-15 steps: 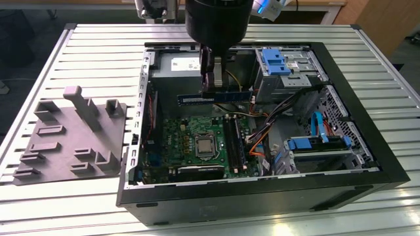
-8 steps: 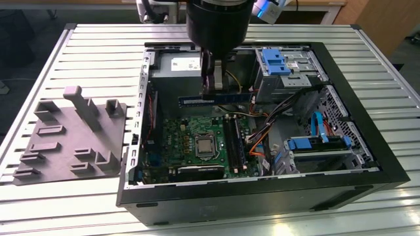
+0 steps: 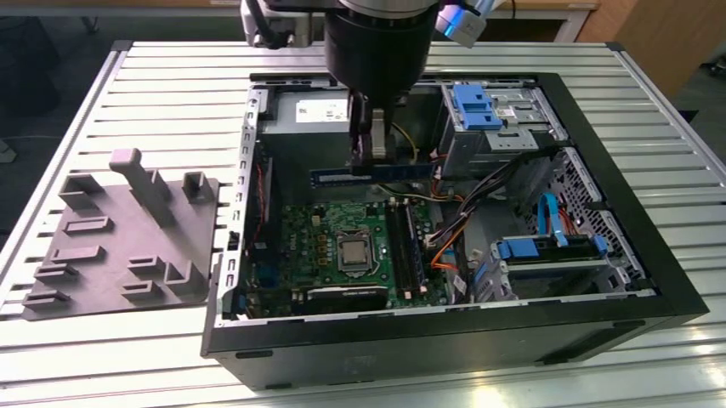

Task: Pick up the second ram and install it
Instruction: 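Pick up the second ram and move it above second insertion slot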

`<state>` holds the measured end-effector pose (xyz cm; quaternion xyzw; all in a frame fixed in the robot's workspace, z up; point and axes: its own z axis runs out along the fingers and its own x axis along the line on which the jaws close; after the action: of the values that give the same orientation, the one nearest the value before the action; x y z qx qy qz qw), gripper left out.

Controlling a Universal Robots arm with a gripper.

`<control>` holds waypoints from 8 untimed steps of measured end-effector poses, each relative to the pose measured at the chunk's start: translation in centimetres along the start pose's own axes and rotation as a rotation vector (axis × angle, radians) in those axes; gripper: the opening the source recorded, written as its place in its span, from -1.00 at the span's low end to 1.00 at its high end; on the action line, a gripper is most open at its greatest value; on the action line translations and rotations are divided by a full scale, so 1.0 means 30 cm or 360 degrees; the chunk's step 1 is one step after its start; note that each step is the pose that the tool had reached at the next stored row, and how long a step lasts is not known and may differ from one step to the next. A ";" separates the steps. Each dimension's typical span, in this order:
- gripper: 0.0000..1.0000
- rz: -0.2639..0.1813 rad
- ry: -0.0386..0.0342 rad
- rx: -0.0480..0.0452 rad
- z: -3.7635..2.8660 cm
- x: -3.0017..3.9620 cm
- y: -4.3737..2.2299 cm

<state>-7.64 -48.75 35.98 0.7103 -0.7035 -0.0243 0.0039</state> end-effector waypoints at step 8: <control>-0.76 0.0000 0.0000 0.0000 0.018 -0.006 -0.017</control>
<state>-7.14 -48.56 35.43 0.7103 -0.7035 -0.0243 0.0039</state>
